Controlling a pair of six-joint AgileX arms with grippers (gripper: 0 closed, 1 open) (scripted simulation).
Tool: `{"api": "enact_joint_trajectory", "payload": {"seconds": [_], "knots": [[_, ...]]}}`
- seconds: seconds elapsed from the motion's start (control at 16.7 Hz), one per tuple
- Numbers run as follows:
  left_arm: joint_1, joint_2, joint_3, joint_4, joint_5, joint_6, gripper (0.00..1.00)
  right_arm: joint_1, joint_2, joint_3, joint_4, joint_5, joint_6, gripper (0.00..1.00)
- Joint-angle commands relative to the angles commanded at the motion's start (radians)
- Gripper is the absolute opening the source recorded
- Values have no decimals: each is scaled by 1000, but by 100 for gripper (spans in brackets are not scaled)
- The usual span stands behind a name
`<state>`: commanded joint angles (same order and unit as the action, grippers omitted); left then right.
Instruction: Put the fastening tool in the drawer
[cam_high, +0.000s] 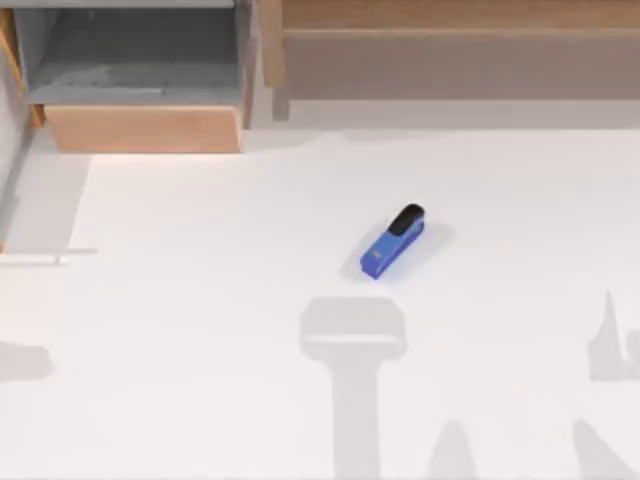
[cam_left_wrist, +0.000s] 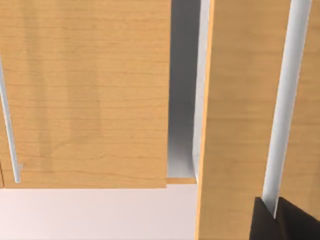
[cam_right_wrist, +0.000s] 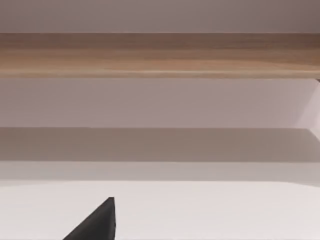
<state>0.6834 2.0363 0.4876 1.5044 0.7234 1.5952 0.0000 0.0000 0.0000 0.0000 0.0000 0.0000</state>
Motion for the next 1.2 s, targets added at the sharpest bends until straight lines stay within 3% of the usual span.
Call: {"api": "enact_joint_trajectory", "payload": {"seconds": [0.78, 1.2], "knots": [[0, 0, 0, 0, 0, 0, 98, 0, 0, 0, 0, 0, 0, 100], [0, 0, 0, 0, 0, 0, 100, 0, 0, 0, 0, 0, 0, 100]]}}
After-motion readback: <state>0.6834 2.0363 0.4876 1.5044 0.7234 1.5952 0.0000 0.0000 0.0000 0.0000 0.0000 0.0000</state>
